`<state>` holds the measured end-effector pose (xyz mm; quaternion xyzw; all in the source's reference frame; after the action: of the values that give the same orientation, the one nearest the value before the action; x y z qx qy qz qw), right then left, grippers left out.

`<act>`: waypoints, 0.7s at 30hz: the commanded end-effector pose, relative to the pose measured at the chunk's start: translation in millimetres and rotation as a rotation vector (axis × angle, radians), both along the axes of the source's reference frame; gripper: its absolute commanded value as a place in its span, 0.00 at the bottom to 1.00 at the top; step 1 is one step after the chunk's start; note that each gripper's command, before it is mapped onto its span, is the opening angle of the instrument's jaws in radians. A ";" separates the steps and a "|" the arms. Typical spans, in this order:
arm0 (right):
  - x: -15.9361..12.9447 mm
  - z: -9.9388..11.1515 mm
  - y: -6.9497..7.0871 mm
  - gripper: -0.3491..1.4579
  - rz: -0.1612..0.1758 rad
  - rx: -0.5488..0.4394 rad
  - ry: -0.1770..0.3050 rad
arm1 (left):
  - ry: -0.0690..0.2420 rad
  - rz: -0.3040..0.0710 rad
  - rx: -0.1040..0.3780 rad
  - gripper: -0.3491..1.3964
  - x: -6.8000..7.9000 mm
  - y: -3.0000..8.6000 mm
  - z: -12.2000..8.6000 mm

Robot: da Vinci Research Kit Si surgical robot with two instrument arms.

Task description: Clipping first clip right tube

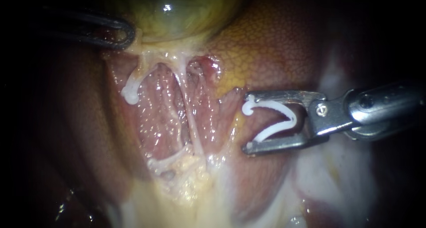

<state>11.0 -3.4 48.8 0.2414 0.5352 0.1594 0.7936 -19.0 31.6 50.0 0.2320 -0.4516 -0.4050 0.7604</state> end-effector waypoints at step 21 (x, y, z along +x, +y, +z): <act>2.8 7.1 -1.3 0.45 0.011 0.203 0.059 | -0.005 -0.005 0.000 0.00 -0.8 -0.7 -0.5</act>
<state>14.0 -4.8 56.1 0.3233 0.5404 0.2110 0.7476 -19.8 30.9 49.5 0.2322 -0.4539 -0.4064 0.7582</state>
